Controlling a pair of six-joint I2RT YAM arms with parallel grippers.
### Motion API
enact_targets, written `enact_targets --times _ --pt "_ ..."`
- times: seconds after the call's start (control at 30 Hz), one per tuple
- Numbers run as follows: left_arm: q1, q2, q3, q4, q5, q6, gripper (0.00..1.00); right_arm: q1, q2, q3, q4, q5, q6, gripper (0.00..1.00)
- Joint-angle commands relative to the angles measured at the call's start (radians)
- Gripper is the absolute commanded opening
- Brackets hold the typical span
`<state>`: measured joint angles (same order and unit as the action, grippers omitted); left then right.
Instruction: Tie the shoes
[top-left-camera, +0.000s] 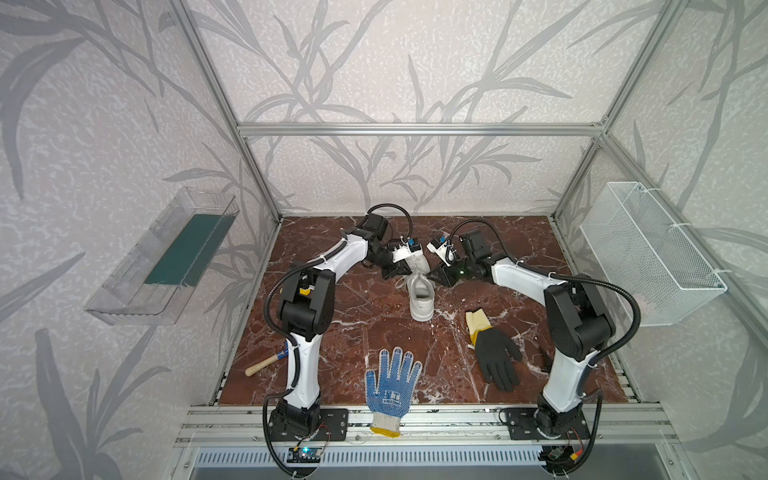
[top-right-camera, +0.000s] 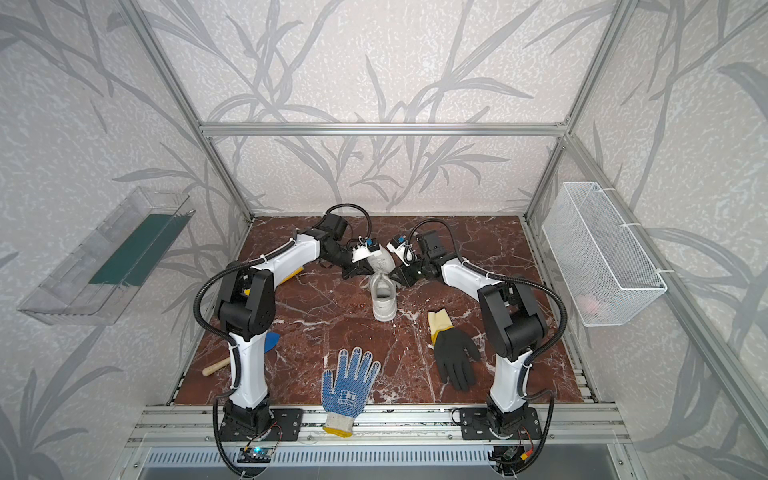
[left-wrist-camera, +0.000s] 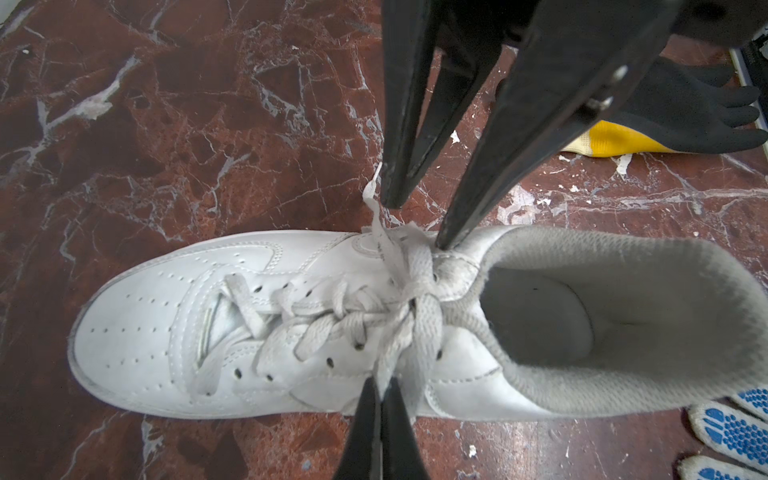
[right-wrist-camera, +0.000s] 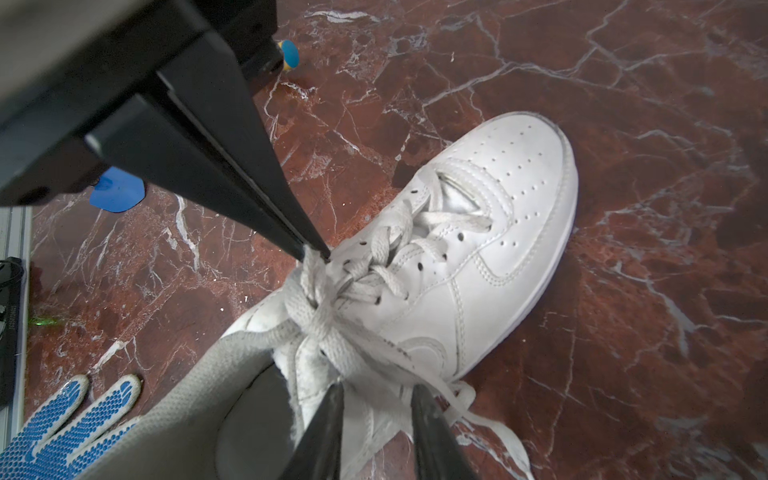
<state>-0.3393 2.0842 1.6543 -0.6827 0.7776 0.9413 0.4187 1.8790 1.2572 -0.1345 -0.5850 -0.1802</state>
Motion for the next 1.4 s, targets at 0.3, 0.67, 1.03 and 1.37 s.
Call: enact_targets --times 0.3,0.67,1.03,1.37 --pt "-0.004 0.009 0.018 -0.041 0.012 0.007 0.00 0.017 0.053 0.058 -0.002 -0.081 -0.022 0.30" --pt "-0.004 0.005 0.013 -0.040 0.010 0.005 0.00 0.017 0.098 0.089 -0.019 -0.138 -0.031 0.20" --pt "-0.001 -0.005 0.018 -0.040 -0.004 0.013 0.00 0.012 0.062 0.081 -0.036 -0.143 -0.044 0.00" --pt "0.017 -0.042 0.005 -0.033 -0.032 0.027 0.00 -0.009 0.008 0.044 -0.029 -0.127 -0.035 0.00"
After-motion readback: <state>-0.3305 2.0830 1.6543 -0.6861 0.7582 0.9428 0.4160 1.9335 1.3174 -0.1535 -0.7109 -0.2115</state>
